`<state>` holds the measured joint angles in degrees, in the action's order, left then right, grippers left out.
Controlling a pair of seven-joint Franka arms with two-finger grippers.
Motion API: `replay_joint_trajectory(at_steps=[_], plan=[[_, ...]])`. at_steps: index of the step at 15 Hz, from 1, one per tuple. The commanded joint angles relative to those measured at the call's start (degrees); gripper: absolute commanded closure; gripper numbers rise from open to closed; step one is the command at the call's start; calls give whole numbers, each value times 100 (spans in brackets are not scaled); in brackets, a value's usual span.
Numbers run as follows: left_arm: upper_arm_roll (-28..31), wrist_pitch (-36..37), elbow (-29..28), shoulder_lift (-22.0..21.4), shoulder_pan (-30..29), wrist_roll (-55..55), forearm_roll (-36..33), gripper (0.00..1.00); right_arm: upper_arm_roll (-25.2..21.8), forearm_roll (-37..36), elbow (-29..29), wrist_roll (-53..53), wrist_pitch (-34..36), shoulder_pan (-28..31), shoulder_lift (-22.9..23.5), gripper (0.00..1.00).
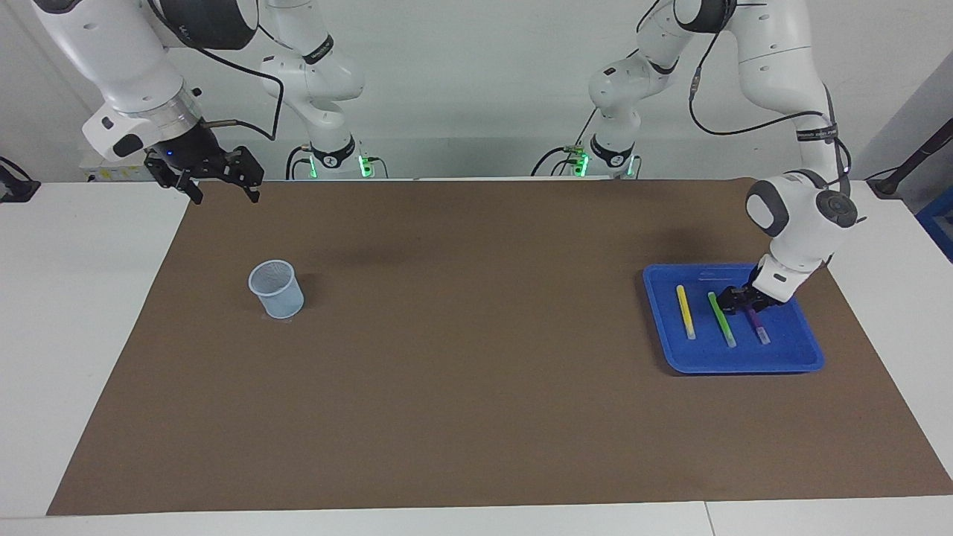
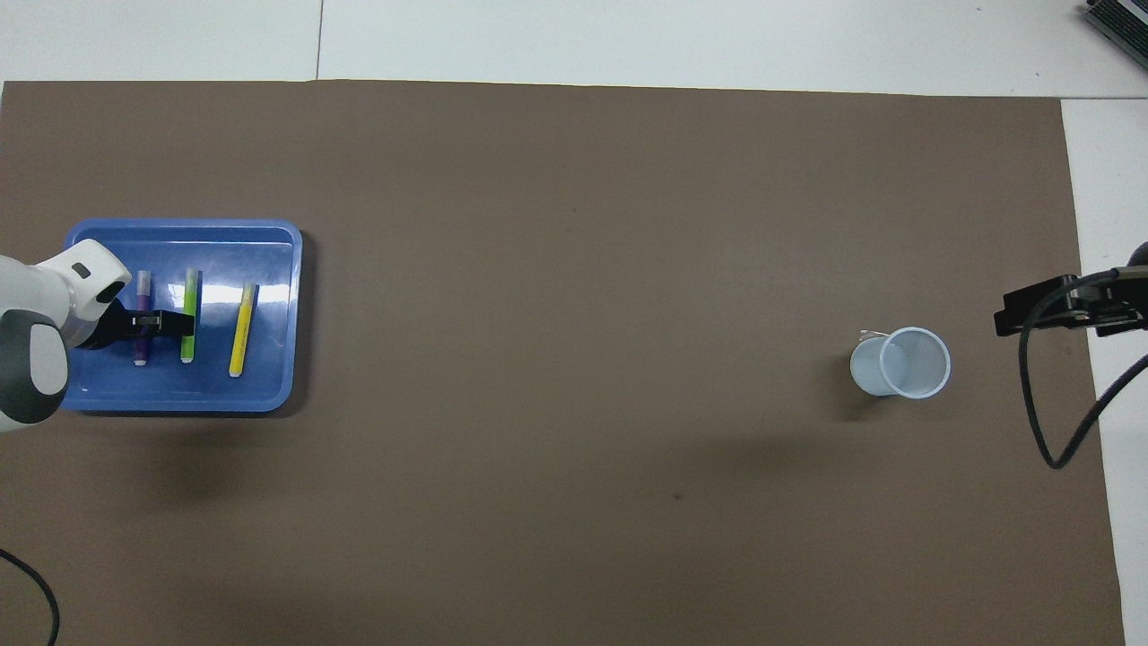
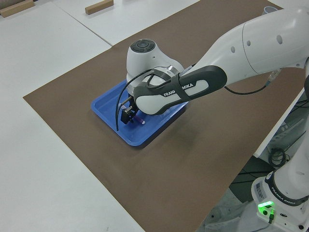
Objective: Right arm passes pens to left for tray arrangement
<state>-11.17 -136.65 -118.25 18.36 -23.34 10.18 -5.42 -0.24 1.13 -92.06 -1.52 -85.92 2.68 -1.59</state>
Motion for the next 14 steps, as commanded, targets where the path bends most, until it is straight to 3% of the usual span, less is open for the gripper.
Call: replay_joint_trajectory(at_steps=[1, 4, 6, 14], plan=[[-26, 664, 468, 71, 67, 1, 15, 0, 33, 71, -110, 28, -74, 48, -193, 0], [-70, 1455, 978, 36, 67, 1, 145, 0, 33, 71, -206, 55, -82, 31, -263, 0], [-87, 1860, 1251, -17, 76, -8, 532, 0, 33, 80, -373, 46, -528, 75, -298, 0], [-123, 3021, 1779, -569, 190, -217, 866, 0, 33, 71, -382, 37, -513, 66, -307, 0]])
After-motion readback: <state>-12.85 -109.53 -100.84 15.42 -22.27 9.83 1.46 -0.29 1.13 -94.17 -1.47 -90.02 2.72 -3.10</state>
